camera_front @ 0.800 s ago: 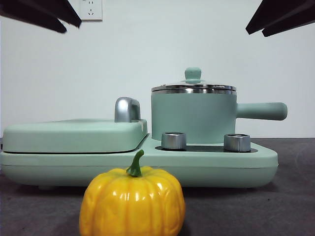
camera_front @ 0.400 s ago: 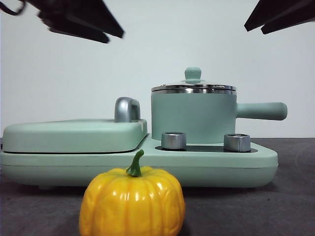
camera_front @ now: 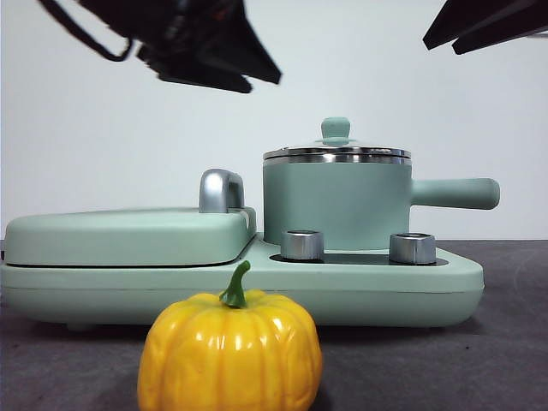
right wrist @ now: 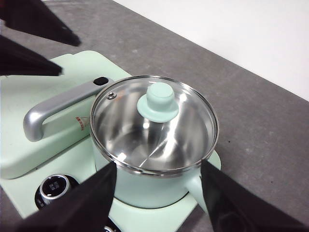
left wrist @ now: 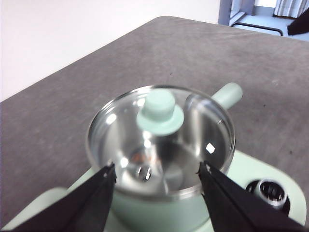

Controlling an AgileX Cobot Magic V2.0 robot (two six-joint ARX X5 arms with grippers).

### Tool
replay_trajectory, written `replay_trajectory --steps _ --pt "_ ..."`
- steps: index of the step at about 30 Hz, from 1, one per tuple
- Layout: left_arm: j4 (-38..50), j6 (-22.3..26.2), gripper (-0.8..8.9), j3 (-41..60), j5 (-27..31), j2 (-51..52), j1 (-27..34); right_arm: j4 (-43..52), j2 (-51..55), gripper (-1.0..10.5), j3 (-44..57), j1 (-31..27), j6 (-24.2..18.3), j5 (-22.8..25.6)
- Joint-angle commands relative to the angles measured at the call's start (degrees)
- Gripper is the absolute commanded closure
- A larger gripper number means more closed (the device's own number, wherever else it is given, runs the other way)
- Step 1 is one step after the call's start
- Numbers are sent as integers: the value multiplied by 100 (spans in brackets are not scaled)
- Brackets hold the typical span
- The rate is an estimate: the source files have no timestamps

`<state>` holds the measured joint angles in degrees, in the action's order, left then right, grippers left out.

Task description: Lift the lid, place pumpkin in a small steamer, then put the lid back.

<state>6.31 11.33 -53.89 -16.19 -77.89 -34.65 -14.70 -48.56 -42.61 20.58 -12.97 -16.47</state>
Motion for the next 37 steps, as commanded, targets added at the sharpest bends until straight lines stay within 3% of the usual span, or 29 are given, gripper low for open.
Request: replay_trajectory --steps 1,12,18,37 --pt "103 -50 534 -361 33 -323 -111 57 -39 670 -103 31 96 -2" --pt "98 -57 534 -1624 31 -1567 -260 105 -39 670 -103 31 96 -2" --pt "103 -372 534 -2050 26 -2096 -302 190 -39 670 -103 31 94 -2" --pt "94 -297 535 -2087 26 -2492 -337 225 -39 670 -103 31 96 0"
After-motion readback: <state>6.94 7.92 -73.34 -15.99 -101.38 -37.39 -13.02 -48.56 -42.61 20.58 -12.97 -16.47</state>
